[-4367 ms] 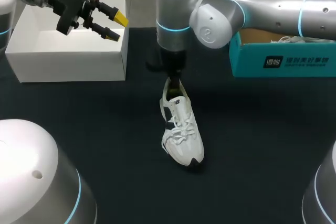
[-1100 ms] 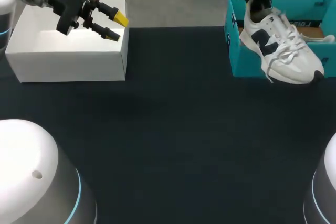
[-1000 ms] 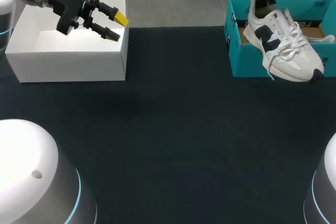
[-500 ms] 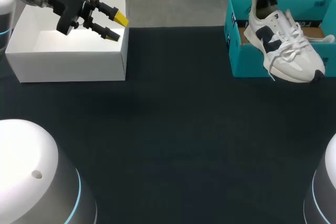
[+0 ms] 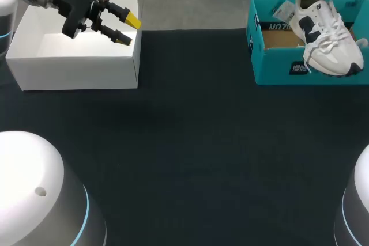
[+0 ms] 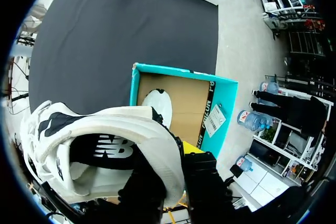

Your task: Take the shoe out of the shoebox, open the shoe tongue, remove and reinsert the insole, then place the shoe into the shoebox

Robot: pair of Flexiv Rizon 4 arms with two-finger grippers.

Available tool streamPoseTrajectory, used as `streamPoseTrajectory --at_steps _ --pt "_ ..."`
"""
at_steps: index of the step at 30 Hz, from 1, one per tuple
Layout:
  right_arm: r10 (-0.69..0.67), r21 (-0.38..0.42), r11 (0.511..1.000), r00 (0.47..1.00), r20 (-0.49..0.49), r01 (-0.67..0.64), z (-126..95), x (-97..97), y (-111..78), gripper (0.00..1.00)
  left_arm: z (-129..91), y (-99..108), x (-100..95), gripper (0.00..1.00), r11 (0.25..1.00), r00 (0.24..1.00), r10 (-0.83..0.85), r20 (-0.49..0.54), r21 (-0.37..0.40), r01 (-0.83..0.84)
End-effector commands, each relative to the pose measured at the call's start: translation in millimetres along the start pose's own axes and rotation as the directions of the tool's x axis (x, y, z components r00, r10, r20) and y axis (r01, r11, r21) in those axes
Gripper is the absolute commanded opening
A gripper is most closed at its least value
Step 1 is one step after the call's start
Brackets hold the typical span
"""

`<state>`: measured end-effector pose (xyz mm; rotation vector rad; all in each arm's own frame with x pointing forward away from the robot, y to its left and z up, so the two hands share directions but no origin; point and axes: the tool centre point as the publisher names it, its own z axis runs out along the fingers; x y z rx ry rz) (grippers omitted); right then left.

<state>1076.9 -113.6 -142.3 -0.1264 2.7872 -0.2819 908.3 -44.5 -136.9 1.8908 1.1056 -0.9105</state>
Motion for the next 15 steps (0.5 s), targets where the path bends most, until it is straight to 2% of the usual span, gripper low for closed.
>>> streamPoseTrajectory --at_steps 1,6,10,15 --pt "-0.012 0.011 1.000 1.000 0.014 0.012 7.0 -17.0 -16.1 0.00 -0.5 -0.6 -0.4 1.00 1.000 1.000 0.001 -0.003 0.001 -0.001" --pt "-0.018 -0.007 1.000 0.999 0.043 0.019 13.3 -29.8 -41.5 0.00 -0.5 -0.6 -0.4 1.00 1.000 1.000 0.001 -0.003 0.001 -0.001" --pt "-0.002 -0.020 1.000 0.999 0.053 0.003 23.1 -39.7 -69.6 0.00 -0.5 -0.6 -0.4 1.00 1.000 1.000 0.001 -0.003 0.001 -0.001" --pt "0.023 0.013 1.000 0.998 0.053 -0.024 33.6 -51.1 -102.2 0.00 -0.5 -0.6 -0.4 1.00 1.000 1.000 0.001 -0.003 0.001 -0.001"
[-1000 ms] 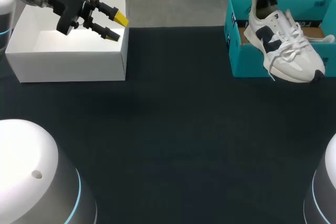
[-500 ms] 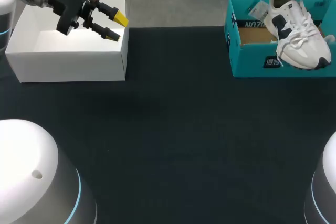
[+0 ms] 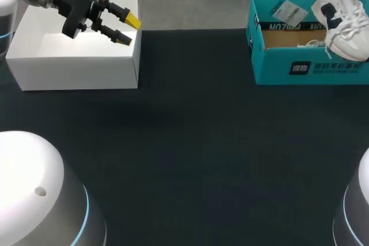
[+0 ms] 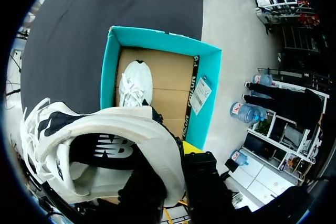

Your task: Take the shoe out of the shoebox, open the shoe tongue, remove and reinsert the insole, then place the shoe into the shoebox

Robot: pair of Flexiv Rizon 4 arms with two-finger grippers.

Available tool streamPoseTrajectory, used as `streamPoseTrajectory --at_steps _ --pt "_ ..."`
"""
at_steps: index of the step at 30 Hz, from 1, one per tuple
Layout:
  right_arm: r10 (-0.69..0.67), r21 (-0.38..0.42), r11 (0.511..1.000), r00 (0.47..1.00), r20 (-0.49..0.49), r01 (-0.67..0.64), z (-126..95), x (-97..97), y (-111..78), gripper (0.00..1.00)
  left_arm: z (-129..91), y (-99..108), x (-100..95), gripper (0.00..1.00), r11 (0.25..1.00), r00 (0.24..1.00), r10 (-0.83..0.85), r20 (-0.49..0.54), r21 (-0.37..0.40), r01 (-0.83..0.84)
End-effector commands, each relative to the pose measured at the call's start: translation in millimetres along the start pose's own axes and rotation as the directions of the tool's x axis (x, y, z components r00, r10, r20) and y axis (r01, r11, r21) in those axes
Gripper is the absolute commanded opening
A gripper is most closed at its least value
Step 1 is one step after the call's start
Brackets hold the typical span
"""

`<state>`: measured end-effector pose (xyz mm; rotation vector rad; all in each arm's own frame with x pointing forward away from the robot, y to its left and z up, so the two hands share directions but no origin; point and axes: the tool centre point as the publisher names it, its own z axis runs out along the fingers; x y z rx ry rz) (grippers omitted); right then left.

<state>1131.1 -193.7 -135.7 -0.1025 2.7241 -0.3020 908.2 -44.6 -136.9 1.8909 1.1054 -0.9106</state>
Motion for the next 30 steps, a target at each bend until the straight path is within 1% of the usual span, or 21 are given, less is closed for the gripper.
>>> streamPoseTrajectory --at_steps 1,5,7,9,26,28,29,30 --pt "-0.002 -0.002 1.000 1.000 -0.006 0.002 9.2 -8.7 -24.3 0.00 -0.6 -0.6 -0.3 1.00 1.000 1.000 0.001 -0.003 0.000 -0.001" --pt "0.037 0.008 0.999 0.999 -0.011 -0.037 14.4 -14.2 -48.7 0.00 -0.6 -0.6 -0.3 1.00 1.000 1.000 0.001 -0.003 0.000 -0.001" --pt "0.047 0.016 0.999 0.999 -0.017 -0.046 18.0 -17.2 -58.2 0.00 -0.6 -0.6 -0.3 1.00 1.000 1.000 0.001 -0.003 0.000 -0.001" --pt "0.052 0.015 0.999 0.998 -0.020 -0.052 20.0 -20.2 -63.4 0.00 -0.6 -0.6 -0.3 1.00 1.000 1.000 0.001 -0.003 0.000 -0.001" --pt "0.052 0.015 0.999 0.998 -0.020 -0.052 20.0 -20.2 -63.4 0.00 -0.6 -0.6 -0.3 1.00 1.000 1.000 0.001 -0.003 0.000 -0.001" --pt "0.091 0.017 0.996 0.996 -0.007 -0.090 27.1 -29.5 -68.6 0.00 -0.6 -0.6 -0.3 1.00 1.000 1.000 0.001 -0.003 0.000 -0.001" --pt "0.110 0.039 0.993 0.994 -0.008 -0.110 31.7 -33.5 -73.0 0.00 -0.6 -0.6 -0.3 1.00 1.000 1.000 0.001 -0.003 0.000 -0.001" --pt "0.112 0.039 0.993 0.994 0.001 -0.112 35.5 -38.4 -76.5 0.00 -0.6 -0.6 -0.3 1.00 1.000 1.000 0.001 -0.003 0.000 -0.001"
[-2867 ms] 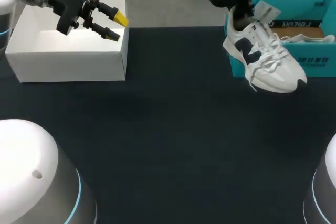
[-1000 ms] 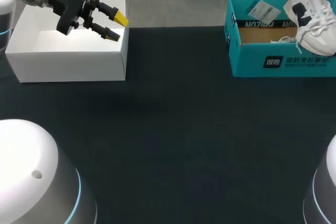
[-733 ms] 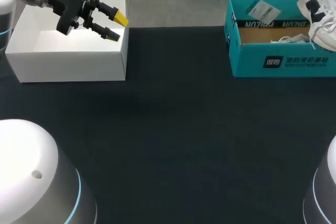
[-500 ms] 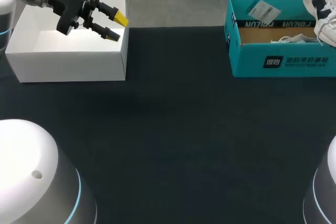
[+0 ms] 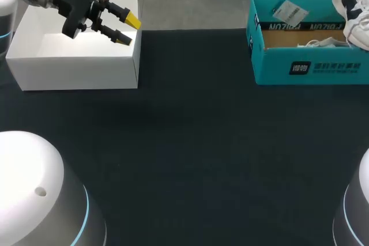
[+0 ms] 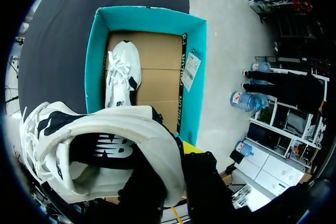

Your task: Take the shoe out of the shoebox, open the shoe tongue, remove and reinsert the insole, then place the shoe into the shoebox

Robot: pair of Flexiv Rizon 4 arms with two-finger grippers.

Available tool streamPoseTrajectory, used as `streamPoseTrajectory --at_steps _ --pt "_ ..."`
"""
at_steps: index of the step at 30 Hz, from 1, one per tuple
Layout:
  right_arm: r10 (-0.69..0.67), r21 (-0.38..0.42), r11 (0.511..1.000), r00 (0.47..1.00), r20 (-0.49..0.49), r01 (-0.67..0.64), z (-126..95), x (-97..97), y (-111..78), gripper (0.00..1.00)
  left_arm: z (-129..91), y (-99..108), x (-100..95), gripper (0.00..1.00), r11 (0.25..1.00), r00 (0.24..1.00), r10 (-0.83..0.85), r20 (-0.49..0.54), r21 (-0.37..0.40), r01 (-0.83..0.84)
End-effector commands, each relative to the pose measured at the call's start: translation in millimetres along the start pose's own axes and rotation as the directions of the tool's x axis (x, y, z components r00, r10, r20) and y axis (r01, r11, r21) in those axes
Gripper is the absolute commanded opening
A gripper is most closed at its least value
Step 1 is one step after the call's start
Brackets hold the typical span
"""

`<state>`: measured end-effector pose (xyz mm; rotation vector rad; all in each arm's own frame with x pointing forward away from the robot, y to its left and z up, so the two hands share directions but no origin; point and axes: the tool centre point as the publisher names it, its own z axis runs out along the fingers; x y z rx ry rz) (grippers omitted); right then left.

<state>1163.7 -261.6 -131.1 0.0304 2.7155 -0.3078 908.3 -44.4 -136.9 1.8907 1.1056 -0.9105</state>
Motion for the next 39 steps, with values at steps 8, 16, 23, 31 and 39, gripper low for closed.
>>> streamPoseTrajectory --at_steps 8,16,23,31,39 --pt "0.047 0.015 0.999 0.999 0.010 -0.048 42.8 -49.7 -27.1 0.00 -0.5 -0.6 -0.4 1.00 1.000 1.000 0.001 -0.003 0.001 -0.001" --pt "0.048 0.002 0.999 0.997 -0.052 -0.048 50.1 -58.0 -38.3 0.00 -0.5 -0.6 -0.4 1.00 1.000 1.000 0.001 -0.003 0.001 -0.001" --pt "0.327 0.090 0.944 0.940 -0.102 -0.319 42.0 -50.6 -39.2 0.00 -0.5 -0.6 -0.4 1.00 1.000 1.000 0.001 -0.003 0.001 -0.001" --pt "0.682 0.195 0.718 0.731 -0.004 -0.668 37.4 -56.5 -38.3 0.00 -0.5 -0.6 -0.4 1.00 1.000 1.000 0.001 -0.003 0.001 -0.001" --pt "0.869 0.208 0.465 0.488 0.075 -0.860 40.3 -48.2 -45.4 0.00 -0.5 -0.6 -0.4 1.00 1.000 1.000 0.001 -0.003 0.001 -0.001"
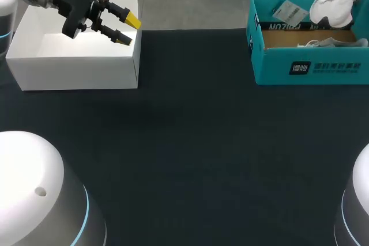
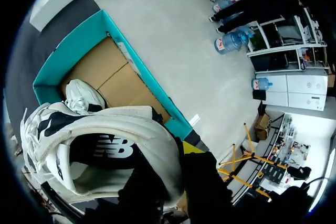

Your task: Take the shoe out of the shoebox, open the shoe tongue, remove and reinsert the insole, then place the shoe into the shoebox

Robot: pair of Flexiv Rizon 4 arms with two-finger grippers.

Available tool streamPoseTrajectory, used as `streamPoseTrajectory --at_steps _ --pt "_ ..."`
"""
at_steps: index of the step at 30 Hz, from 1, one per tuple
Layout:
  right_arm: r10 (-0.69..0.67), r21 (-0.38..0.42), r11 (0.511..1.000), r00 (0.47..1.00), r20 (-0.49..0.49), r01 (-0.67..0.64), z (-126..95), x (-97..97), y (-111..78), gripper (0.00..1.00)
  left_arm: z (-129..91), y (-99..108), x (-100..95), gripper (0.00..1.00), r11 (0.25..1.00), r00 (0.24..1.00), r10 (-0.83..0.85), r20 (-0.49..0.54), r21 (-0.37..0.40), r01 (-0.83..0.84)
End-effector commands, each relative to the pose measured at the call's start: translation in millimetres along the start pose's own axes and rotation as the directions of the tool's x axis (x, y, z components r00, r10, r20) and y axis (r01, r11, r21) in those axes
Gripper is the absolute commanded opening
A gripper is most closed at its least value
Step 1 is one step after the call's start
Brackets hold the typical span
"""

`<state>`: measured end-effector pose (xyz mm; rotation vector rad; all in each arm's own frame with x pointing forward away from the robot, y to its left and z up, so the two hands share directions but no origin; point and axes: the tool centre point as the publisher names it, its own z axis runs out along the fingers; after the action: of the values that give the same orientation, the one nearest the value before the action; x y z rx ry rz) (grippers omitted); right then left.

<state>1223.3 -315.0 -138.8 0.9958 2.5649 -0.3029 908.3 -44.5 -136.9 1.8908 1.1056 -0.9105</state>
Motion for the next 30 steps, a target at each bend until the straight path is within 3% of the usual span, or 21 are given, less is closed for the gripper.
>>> streamPoseTrajectory --at_steps 1,4,22,24,25,27,30 --pt "0.394 0.054 0.916 0.918 0.052 -0.396 -1.3 3.0 -0.9 0.00 -0.5 -0.6 -0.4 1.00 1.000 1.000 0.001 -0.003 0.000 -0.001" --pt "0.347 0.053 0.935 0.935 0.066 -0.351 -5.2 4.5 3.0 0.00 -0.5 -0.6 -0.4 1.00 1.000 1.000 0.001 -0.003 0.000 -0.001" --pt "0.347 0.053 0.935 0.935 0.066 -0.351 -5.2 4.5 3.0 0.00 -0.5 -0.6 -0.4 1.00 1.000 1.000 0.001 -0.003 0.000 -0.001" --pt "0.484 0.069 0.870 0.872 0.075 -0.489 -2.5 6.7 0.1 0.00 -0.5 -0.6 -0.4 1.00 1.000 1.000 0.001 -0.003 0.000 -0.001" --pt "0.545 0.132 0.822 0.832 0.098 -0.554 0.0 8.9 -2.0 0.00 -0.5 -0.6 -0.4 1.00 1.000 1.000 0.001 -0.003 0.000 -0.001" --pt "0.666 0.131 0.729 0.740 0.095 -0.672 1.2 11.8 -5.9 0.00 -0.5 -0.6 -0.4 1.00 1.000 1.000 0.001 -0.003 0.000 -0.001" --pt "0.825 0.092 0.552 0.559 0.085 -0.828 0.5 16.1 -12.4 0.00 -0.5 -0.6 -0.4 1.00 1.000 1.000 0.001 -0.003 0.000 -0.001"
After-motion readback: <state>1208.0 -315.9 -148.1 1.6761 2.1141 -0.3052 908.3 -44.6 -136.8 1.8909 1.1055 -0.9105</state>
